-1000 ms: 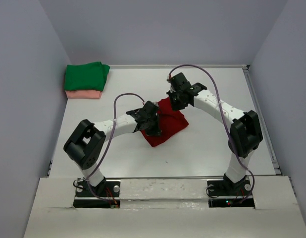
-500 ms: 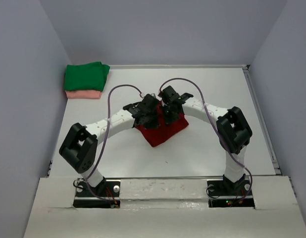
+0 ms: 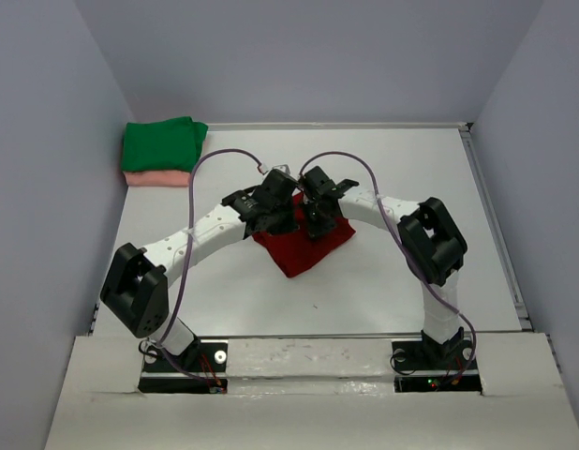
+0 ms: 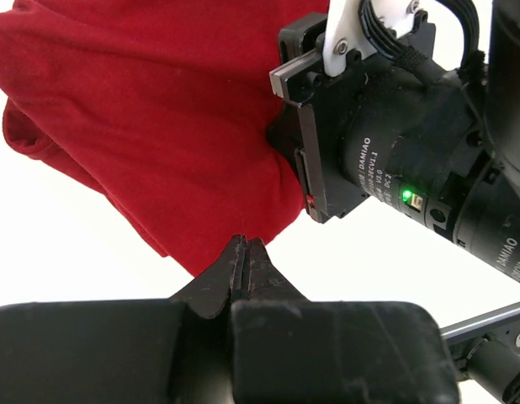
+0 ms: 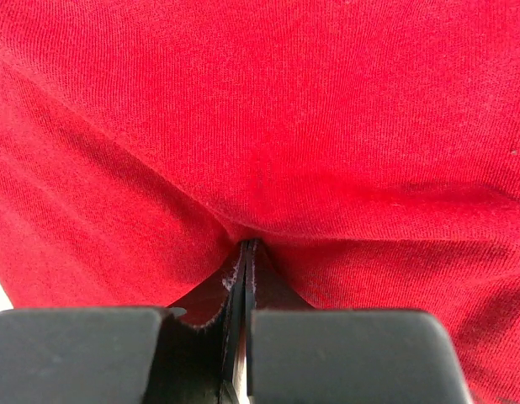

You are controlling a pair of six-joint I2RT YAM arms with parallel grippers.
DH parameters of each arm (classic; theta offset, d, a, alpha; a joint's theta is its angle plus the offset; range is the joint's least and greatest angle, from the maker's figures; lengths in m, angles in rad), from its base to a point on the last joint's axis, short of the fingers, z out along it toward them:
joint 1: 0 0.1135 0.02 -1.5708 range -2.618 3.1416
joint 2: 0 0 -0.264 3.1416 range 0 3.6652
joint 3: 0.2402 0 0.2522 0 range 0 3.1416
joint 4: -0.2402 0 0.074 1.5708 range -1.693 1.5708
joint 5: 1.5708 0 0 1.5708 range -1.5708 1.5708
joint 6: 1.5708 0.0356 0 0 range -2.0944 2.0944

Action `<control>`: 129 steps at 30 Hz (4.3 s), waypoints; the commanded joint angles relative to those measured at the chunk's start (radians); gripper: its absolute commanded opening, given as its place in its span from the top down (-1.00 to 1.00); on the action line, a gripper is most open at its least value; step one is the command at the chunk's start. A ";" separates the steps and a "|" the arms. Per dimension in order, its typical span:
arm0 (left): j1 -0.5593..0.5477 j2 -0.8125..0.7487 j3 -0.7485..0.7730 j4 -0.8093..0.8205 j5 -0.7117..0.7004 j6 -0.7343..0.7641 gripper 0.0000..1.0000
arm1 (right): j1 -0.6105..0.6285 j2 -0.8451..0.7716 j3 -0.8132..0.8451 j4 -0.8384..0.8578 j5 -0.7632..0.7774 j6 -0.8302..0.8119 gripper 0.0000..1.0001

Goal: Fold and stack the t-shirts
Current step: Fold the tshirt

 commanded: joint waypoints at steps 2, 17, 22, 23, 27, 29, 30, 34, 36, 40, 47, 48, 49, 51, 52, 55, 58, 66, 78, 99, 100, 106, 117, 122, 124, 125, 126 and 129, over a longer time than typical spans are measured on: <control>-0.001 -0.052 0.003 -0.013 -0.028 0.016 1.00 | 0.004 0.022 -0.006 -0.002 0.013 0.008 1.00; 0.000 -0.071 -0.089 -0.015 -0.085 -0.016 0.19 | 0.013 -0.331 0.193 -0.234 0.245 -0.041 0.47; 0.037 -0.123 -0.197 0.019 -0.030 -0.047 -0.05 | 0.013 -0.453 0.189 -0.263 0.383 -0.057 0.19; 0.051 -0.138 -0.222 0.040 0.000 -0.053 -0.05 | 0.013 -0.467 0.180 -0.265 0.397 -0.057 0.17; 0.138 -0.199 -0.360 0.182 0.211 -0.062 -0.06 | -0.024 -0.527 0.144 -0.243 0.369 -0.060 0.17; 0.172 -0.235 -0.435 0.232 0.274 -0.067 -0.07 | -0.036 -0.547 0.126 -0.228 0.350 -0.067 0.17; 0.201 -0.245 -0.460 0.286 0.300 -0.079 -0.08 | -0.036 -0.556 0.117 -0.223 0.346 -0.073 0.17; 0.278 -0.307 -0.586 0.433 0.481 -0.128 -0.45 | -0.054 -0.576 0.104 -0.223 0.349 -0.087 0.17; 0.307 -0.330 -0.665 0.535 0.539 -0.175 -0.57 | -0.055 -0.588 0.101 -0.220 0.348 -0.095 0.18; 0.315 -0.335 -0.753 0.675 0.557 -0.225 -0.61 | -0.064 -0.607 0.098 -0.211 0.337 -0.103 0.18; 0.324 -0.276 -0.776 0.783 0.541 -0.268 -0.60 | -0.064 -0.608 0.087 -0.206 0.334 -0.104 0.18; 0.326 -0.272 -0.776 0.789 0.531 -0.268 -0.60 | -0.064 -0.607 0.087 -0.206 0.334 -0.104 0.18; 0.326 -0.261 -0.775 0.797 0.515 -0.272 -0.59 | -0.064 -0.608 0.086 -0.206 0.336 -0.107 0.18; 0.326 -0.246 -0.768 0.808 0.486 -0.280 -0.59 | -0.064 -0.613 0.083 -0.208 0.340 -0.109 0.18; 0.327 -0.221 -0.764 0.808 0.482 -0.278 -0.59 | -0.064 -0.616 0.084 -0.208 0.340 -0.109 0.18; 0.327 -0.169 -0.747 0.803 0.463 -0.280 -0.58 | -0.073 -0.628 0.086 -0.208 0.337 -0.112 0.18; 0.327 -0.132 -0.752 0.815 0.451 -0.286 -0.57 | -0.073 -0.638 0.087 -0.211 0.336 -0.116 0.18; 0.329 -0.005 -0.715 0.883 0.429 -0.274 -0.55 | -0.082 -0.621 0.095 -0.211 0.317 -0.116 0.18; 0.379 0.156 -0.607 0.906 0.468 -0.258 0.60 | -0.091 -0.625 0.098 -0.223 0.320 -0.116 0.18; 0.501 0.313 -0.173 0.581 0.466 0.039 0.79 | -0.091 -0.582 0.083 -0.235 0.207 -0.101 0.19; 0.501 0.331 -0.158 0.559 0.463 0.047 0.79 | -0.091 -0.584 0.081 -0.235 0.204 -0.098 0.19; 0.473 0.366 -0.103 0.489 0.492 0.097 0.83 | -0.091 -0.596 0.064 -0.219 0.199 -0.103 0.19; 0.356 0.316 -0.156 0.427 0.439 0.094 0.91 | -0.091 -0.468 -0.009 -0.125 0.179 -0.063 0.64; 0.353 0.278 -0.192 0.407 0.425 0.096 0.92 | -0.091 -0.354 0.041 -0.101 0.198 -0.080 1.00; 0.353 0.270 -0.199 0.403 0.419 0.099 0.92 | -0.091 -0.320 0.064 -0.087 0.202 -0.093 1.00; 0.353 0.262 -0.205 0.398 0.419 0.099 0.94 | -0.091 -0.288 0.075 -0.056 0.202 -0.106 1.00; 0.353 0.259 -0.205 0.398 0.419 0.099 0.94 | -0.091 -0.268 0.075 -0.047 0.196 -0.115 1.00; 0.353 0.253 -0.212 0.392 0.431 0.102 0.94 | -0.091 -0.161 0.152 -0.044 0.175 -0.121 1.00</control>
